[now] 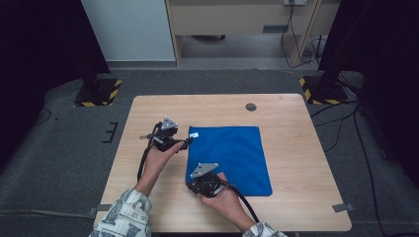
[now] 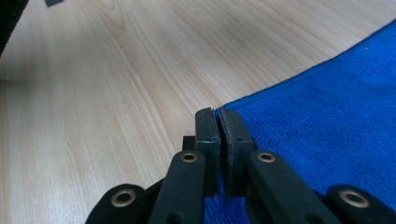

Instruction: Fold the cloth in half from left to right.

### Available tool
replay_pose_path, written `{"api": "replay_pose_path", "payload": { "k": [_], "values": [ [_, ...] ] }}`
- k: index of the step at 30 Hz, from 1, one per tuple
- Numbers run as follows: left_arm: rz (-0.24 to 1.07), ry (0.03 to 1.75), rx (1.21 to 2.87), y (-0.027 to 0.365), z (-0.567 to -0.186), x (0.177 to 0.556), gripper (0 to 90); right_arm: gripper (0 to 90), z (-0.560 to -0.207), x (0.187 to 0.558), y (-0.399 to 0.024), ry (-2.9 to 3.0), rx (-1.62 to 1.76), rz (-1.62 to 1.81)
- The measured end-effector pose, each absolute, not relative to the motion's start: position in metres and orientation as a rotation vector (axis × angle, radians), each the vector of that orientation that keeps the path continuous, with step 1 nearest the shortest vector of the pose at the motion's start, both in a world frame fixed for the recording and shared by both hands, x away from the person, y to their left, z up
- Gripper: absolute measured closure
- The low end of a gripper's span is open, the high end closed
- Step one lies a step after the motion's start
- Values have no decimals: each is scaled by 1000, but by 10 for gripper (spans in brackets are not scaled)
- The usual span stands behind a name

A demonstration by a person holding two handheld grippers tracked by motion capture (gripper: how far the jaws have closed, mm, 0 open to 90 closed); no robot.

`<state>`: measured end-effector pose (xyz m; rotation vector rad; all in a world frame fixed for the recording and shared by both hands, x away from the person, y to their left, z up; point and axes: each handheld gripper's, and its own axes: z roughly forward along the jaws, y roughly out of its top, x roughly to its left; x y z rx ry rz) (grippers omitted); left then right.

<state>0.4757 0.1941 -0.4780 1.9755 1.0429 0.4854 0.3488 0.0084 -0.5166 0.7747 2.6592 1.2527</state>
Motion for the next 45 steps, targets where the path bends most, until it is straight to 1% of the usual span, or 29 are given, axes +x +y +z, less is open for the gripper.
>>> {"api": "replay_pose_path", "payload": {
  "k": [3, 5, 7, 11, 13, 14, 15, 20, 27, 33, 36, 43, 45],
  "values": [
    [506, 1043, 1984, 192, -477, 486, 199, 875, -516, 348, 9, 2647, 791, 1251],
    [470, 1035, 1982, 188, -478, 491, 201, 874, -515, 347, 9, 2644, 791, 1254],
    [504, 1039, 2003, 186, -477, 495, 205, 875, -515, 346, 10, 2638, 795, 1259],
    [492, 1052, 2021, 181, -482, 505, 210, 874, -515, 345, 11, 2643, 790, 1264],
    [496, 1060, 2013, 180, -487, 508, 245, 874, -515, 344, 11, 2645, 784, 1270],
    [485, 1063, 2009, 179, -490, 510, 247, 874, -515, 343, 12, 2645, 786, 1276],
    [458, 1069, 2010, 178, -494, 512, 248, 874, -515, 342, 12, 2647, 777, 1278],
    [480, 1090, 2053, 176, -504, 516, 248, 874, -519, 339, 14, 2651, 766, 1286],
    [470, 1126, 2074, 180, -512, 520, 249, 874, -525, 333, 16, 2663, 751, 1271],
    [462, 1131, 2054, 184, -515, 523, 291, 874, -528, 330, 18, 2671, 735, 1250],
    [449, 1145, 2034, 187, -517, 525, 339, 873, -529, 328, 19, 2674, 731, 1240],
    [466, 1149, 2049, 188, -520, 527, 383, 873, -528, 328, 18, 2679, 729, 1242],
    [481, 1159, 2051, 189, -520, 528, 423, 873, -528, 328, 18, 2677, 729, 1244]
  ]
}}
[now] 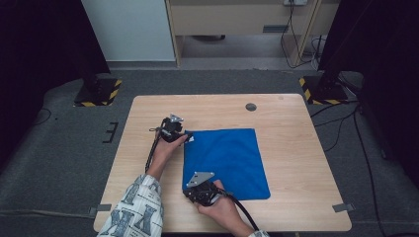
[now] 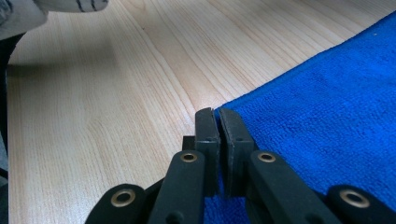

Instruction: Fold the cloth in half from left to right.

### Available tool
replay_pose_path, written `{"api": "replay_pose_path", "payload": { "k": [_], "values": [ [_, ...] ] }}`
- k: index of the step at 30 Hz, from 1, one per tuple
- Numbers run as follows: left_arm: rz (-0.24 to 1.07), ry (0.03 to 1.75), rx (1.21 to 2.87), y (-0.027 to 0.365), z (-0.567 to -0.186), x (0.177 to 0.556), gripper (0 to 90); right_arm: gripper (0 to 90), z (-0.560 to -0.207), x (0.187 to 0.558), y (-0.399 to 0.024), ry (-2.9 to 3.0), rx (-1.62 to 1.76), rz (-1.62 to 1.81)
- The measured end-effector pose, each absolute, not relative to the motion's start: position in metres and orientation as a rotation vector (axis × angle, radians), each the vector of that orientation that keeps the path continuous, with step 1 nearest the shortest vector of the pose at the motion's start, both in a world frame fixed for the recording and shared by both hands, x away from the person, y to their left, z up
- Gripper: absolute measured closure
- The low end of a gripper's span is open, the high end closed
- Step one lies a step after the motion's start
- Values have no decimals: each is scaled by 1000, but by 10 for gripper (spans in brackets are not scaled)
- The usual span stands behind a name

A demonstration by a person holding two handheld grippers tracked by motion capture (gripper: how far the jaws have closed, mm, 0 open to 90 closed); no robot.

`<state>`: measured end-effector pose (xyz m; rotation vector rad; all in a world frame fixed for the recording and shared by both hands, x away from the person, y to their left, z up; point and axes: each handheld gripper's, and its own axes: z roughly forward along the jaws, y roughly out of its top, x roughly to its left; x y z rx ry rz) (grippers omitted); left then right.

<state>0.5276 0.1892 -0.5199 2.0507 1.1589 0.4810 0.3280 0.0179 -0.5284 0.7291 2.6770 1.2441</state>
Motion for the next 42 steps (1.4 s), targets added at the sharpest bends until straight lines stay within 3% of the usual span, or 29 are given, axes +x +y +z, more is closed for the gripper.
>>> {"api": "replay_pose_path", "payload": {
  "k": [7, 15, 22, 30, 35, 42],
  "values": [
    [492, 1171, 2036, 192, -521, 529, 499, 873, -528, 328, 17, 2674, 729, 1247],
    [494, 1188, 2047, 192, -524, 534, 457, 871, -530, 328, 18, 2675, 732, 1238],
    [490, 1200, 2065, 187, -527, 538, 493, 871, -529, 328, 16, 2668, 740, 1252],
    [460, 1199, 2083, 184, -528, 540, 659, 871, -528, 327, 16, 2662, 744, 1261],
    [408, 1183, 2056, 184, -524, 540, 876, 871, -527, 327, 15, 2655, 743, 1271],
    [423, 1168, 2021, 187, -508, 535, 891, 871, -523, 324, 15, 2633, 747, 1277]
  ]
}}
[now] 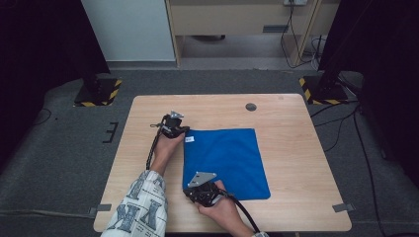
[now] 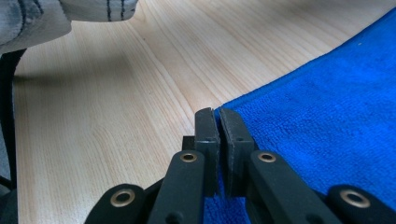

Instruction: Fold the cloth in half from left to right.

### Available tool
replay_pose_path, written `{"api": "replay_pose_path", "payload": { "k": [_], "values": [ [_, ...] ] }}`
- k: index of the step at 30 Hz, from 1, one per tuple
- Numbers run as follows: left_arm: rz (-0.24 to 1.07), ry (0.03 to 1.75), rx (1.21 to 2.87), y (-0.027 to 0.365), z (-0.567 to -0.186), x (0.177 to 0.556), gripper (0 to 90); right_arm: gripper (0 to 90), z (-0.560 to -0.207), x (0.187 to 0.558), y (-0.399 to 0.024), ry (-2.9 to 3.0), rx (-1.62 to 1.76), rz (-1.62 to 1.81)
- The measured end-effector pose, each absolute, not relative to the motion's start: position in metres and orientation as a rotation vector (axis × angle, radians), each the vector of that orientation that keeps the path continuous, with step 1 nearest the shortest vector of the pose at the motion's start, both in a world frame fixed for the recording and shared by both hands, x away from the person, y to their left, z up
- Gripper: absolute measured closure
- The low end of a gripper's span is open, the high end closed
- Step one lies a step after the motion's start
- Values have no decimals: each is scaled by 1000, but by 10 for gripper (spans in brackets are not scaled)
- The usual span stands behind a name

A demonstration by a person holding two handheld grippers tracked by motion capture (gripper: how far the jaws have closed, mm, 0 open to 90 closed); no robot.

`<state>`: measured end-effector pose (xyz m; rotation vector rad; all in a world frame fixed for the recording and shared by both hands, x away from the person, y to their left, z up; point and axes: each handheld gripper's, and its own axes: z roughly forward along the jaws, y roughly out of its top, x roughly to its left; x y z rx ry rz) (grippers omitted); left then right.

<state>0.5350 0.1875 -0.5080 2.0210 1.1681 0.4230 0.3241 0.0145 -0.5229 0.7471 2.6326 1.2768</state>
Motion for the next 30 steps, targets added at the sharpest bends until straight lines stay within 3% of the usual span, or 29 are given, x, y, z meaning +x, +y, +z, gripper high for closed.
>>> {"api": "replay_pose_path", "payload": {
  "k": [15, 30],
  "values": [
    [486, 1087, 2037, 172, -462, 524, 892, 872, -502, 321, 7, 2530, 792, 1353],
    [468, 1138, 2015, 183, -467, 538, 893, 872, -496, 320, 9, 2481, 808, 1354]
  ]
}}
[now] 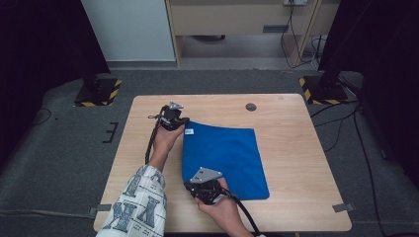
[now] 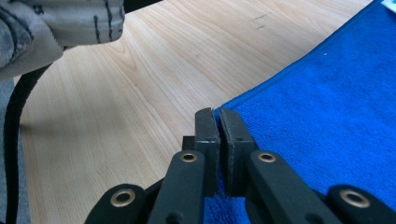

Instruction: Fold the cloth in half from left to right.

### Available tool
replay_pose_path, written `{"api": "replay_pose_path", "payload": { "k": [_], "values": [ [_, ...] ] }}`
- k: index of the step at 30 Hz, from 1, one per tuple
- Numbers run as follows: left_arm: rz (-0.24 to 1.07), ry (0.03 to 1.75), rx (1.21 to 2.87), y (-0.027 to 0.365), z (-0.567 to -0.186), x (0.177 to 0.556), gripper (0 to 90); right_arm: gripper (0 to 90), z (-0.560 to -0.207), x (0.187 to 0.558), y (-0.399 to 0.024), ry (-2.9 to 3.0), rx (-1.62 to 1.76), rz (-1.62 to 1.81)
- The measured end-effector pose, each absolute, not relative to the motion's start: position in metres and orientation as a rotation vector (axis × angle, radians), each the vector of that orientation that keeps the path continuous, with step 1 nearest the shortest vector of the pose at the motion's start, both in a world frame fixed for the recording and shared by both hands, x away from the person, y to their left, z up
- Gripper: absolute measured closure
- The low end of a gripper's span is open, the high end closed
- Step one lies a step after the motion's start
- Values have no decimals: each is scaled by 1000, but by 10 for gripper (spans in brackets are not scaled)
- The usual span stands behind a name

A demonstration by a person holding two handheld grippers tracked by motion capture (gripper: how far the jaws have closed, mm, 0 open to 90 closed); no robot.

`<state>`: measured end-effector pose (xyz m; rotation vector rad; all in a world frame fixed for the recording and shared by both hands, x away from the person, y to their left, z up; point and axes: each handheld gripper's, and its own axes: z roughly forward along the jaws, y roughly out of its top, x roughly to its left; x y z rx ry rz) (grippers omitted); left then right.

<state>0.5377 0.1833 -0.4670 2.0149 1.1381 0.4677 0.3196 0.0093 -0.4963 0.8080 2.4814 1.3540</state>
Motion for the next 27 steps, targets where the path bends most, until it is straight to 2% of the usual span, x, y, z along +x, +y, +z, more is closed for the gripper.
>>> {"api": "replay_pose_path", "payload": {
  "k": [27],
  "values": [
    [486, 1181, 2020, 214, -463, 540, 894, 872, -485, 315, 42, 2461, 760, 1368]
  ]
}}
